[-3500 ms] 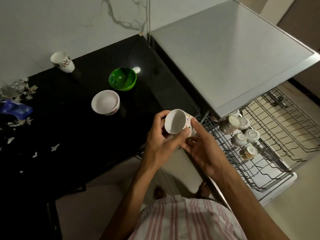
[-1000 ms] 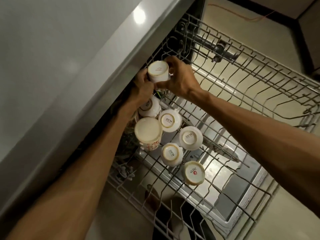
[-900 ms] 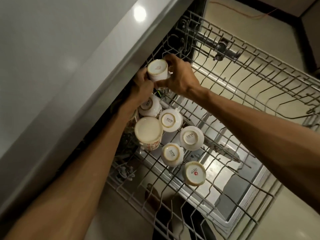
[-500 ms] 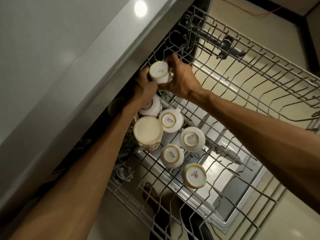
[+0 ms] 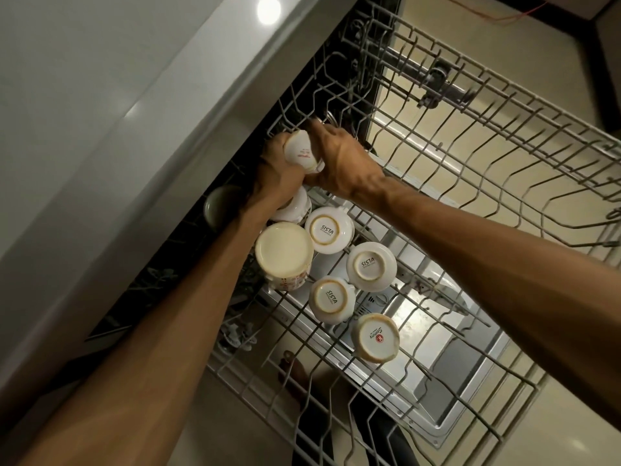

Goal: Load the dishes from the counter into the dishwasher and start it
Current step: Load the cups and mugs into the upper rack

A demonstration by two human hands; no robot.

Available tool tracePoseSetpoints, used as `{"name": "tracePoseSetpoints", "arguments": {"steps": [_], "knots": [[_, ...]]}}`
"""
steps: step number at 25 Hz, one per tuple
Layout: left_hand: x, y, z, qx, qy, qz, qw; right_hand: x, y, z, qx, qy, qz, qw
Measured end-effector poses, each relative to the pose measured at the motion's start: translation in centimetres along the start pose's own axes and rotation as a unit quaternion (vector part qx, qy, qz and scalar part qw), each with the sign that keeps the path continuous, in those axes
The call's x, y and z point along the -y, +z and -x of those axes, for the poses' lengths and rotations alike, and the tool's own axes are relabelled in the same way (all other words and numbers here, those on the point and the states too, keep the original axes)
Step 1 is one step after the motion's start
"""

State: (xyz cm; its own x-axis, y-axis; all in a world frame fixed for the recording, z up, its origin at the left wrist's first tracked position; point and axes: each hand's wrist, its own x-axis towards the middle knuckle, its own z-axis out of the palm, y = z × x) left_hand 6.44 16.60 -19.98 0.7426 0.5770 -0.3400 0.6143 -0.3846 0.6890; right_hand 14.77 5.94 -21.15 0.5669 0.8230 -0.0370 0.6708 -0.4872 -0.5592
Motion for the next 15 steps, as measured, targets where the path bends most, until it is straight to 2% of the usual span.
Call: {"name": "tracePoseSetpoints", "arguments": {"steps": [9, 15], "knots": [[0.53, -0.40, -0.18, -0.001, 0.031, -0.001, 1.000, 0.50, 0.18, 0.11, 0.043, 0.010, 0.079, 0.996], [0.96, -0.33, 0.17, -0.003, 0.059, 0.003, 0.998, 0.76, 0.22, 0.41, 0.010, -0.005, 0.134, 0.991]]}}
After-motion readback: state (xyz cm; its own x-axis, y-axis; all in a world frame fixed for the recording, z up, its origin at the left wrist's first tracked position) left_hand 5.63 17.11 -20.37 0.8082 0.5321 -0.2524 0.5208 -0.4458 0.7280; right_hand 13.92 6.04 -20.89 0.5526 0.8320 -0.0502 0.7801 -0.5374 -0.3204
